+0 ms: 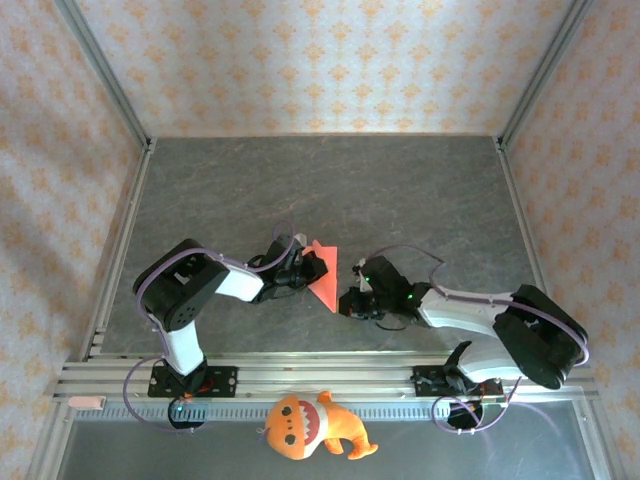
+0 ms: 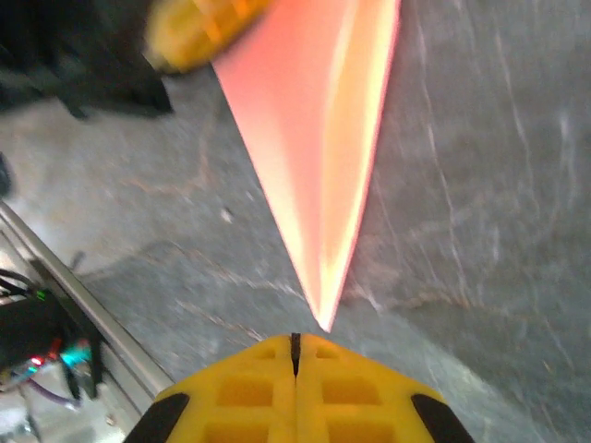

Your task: Fold a paper plane with a square sheet of paper (pick it up from the middle)

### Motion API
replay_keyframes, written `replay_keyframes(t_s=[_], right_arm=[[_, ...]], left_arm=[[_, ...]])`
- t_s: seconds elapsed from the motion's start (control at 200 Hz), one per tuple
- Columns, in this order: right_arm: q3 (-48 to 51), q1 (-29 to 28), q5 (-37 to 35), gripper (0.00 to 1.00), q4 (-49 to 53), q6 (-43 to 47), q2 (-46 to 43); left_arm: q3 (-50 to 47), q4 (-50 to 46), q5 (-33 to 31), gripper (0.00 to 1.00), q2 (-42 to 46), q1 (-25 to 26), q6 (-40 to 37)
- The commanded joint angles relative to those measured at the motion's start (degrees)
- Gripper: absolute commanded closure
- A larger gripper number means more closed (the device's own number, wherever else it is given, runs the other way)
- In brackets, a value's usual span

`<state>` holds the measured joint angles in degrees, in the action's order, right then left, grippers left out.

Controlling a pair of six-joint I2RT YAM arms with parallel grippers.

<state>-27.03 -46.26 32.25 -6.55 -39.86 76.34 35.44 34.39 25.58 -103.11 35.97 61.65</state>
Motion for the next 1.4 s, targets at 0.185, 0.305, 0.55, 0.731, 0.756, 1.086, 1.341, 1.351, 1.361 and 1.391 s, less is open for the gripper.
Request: replay_keyframes(t_s=[0.185,0.305,0.55,0.731,0.756,1.086,1.341,1.351,1.361,1.391], right_arm=[[-8.1,1.32,-0.95,1.0,-8.59,-5.77,12.11],[-10.95,1.61,-2.48,1.0,-8.05,-5.03,16.36],[-4.77,3.72,-0.82,1.0,-9.58,-3.78,20.13],[2.5,3.72,4.83,1.0,-10.38,-0.67,20.12],[2.9,3.68,5.17,1.0,-10.09,-0.1,19.88],[-0.8,3.72,3.72,1.0,-12.54,-4.0,12.93],[-3.52,4.04,-0.34,1.0,-16.53,-10.59,12.73],[-3.68,4.15,-0.45,1.0,-16.45,-10.68,13.01],[-3.81,4.27,-0.55,1.0,-16.34,-10.81,13.11],[-4.04,4.47,-1.11,1.0,-16.35,-11.25,13.94]], left_arm=[[-3.1,-7.67,-5.09,1.0,-2.29,0.86,1.68],[-2.92,-7.67,-5.1,1.0,-2.28,0.86,1.48],[-2.16,-7.53,-4.48,1.0,-2.11,0.9,0.77],[-0.98,-7.88,-3.84,1.0,-1.34,0.9,0.32],[-1.29,-7.31,-3.83,1.0,-1.31,0.95,0.75],[-1.87,-5.91,-4.05,1.0,-2.01,1.21,2.26],[-1.21,-6.89,-4.06,1.0,-2.47,1.28,1.44],[-1.24,-6.93,-4.08,1.0,-2.52,1.29,1.45],[-1.25,-6.92,-4.1,1.0,-2.46,1.3,1.46],[-1.08,-6.93,-4.06,1.0,-2.5,1.3,1.38]])
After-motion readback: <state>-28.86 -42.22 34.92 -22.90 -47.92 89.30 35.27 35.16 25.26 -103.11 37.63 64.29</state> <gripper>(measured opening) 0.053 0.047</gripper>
